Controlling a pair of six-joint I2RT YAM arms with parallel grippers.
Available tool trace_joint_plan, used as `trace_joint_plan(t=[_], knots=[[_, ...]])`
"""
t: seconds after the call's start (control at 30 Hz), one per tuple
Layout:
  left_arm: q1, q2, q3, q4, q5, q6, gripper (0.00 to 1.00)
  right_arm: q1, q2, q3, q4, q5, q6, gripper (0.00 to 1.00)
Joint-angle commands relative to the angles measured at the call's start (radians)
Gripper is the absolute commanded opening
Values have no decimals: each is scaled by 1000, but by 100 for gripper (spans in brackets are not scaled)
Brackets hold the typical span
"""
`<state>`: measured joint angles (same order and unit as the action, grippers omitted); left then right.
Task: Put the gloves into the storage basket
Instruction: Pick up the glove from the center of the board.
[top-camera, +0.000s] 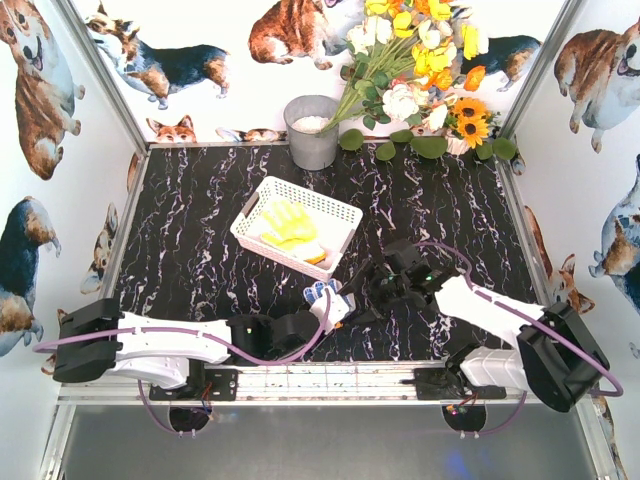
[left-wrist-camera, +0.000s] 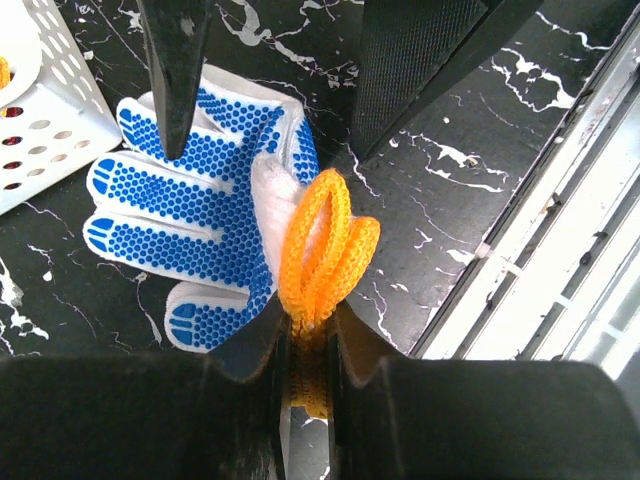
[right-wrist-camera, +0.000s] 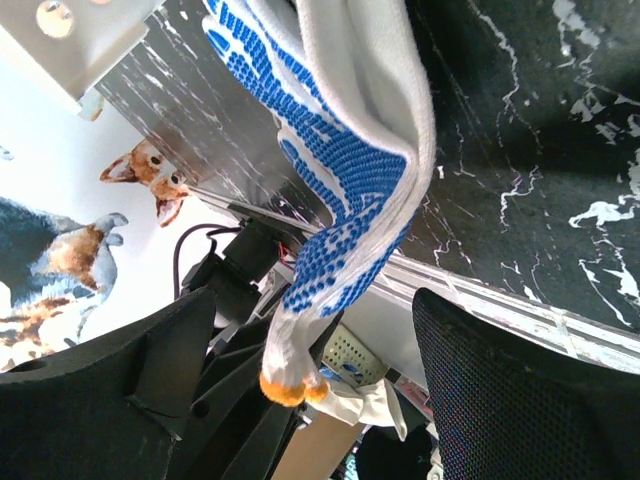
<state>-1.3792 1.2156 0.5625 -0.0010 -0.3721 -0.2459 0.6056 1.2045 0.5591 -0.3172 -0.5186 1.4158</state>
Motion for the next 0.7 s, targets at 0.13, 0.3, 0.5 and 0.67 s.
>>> trace_joint_plan(t=[0.13, 0.3, 0.5, 0.67], knots=[[5, -48, 11, 31, 43, -44, 0, 27, 42, -41, 112, 37, 27, 80], [9, -31, 22, 40, 62, -35, 0, 64, 138, -42, 208, 17, 37, 75], [19, 2, 42, 50, 92, -33, 0, 77, 219, -43, 276, -10, 20, 58], [29, 5, 31, 74, 122, -43, 0, 78, 231, -51, 319, -24, 10, 42]])
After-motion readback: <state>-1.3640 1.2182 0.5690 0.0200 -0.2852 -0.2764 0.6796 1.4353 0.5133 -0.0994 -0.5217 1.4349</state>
